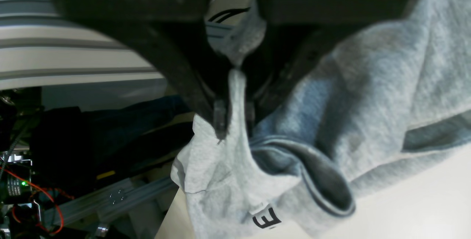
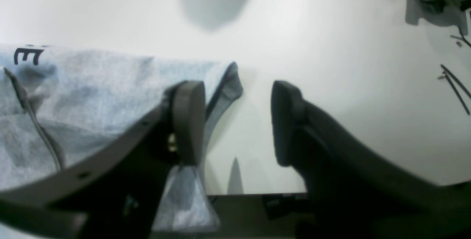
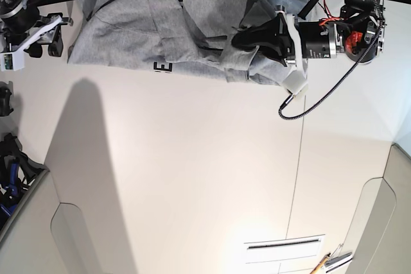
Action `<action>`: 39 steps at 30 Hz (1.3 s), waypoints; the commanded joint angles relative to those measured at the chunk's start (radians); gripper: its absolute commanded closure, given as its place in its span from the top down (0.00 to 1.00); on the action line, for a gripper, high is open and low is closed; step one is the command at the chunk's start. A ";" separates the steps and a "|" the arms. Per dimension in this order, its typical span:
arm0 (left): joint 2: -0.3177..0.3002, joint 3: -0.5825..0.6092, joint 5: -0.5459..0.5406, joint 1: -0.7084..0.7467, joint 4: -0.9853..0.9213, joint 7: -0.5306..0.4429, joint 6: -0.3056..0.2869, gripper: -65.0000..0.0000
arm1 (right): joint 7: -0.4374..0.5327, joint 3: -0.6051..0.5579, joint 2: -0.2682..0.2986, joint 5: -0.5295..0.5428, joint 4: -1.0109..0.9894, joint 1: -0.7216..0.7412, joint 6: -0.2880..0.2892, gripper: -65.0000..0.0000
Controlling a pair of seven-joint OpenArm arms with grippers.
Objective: Fold the T-shirt properly
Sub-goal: 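Lift the shirt end with the left gripper and fold it toward the middle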
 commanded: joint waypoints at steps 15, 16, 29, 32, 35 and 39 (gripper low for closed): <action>-0.006 -0.003 -0.066 -0.005 0.017 -0.093 -0.005 0.53 | 0.023 0.006 0.008 0.014 0.014 0.025 0.004 0.45; -0.006 -0.003 -0.064 -0.006 0.017 -0.087 -0.005 0.53 | 0.023 0.006 0.008 0.015 0.014 0.027 0.004 0.45; -0.031 -0.003 0.201 -0.005 0.017 -0.077 -0.005 0.00 | 0.023 0.006 0.008 0.014 0.014 0.030 0.004 0.45; -0.031 -0.003 0.234 -0.005 0.017 -0.077 -0.005 0.00 | 0.023 0.006 0.008 0.014 0.014 0.030 0.004 0.45; -0.031 -0.003 0.323 -0.005 0.017 -0.089 -0.005 0.00 | 0.023 0.006 0.008 0.014 0.014 0.030 0.004 0.45; -0.031 -0.003 0.398 -0.005 0.017 -0.115 -0.005 0.00 | 0.023 0.006 0.008 0.014 0.014 0.030 0.004 0.45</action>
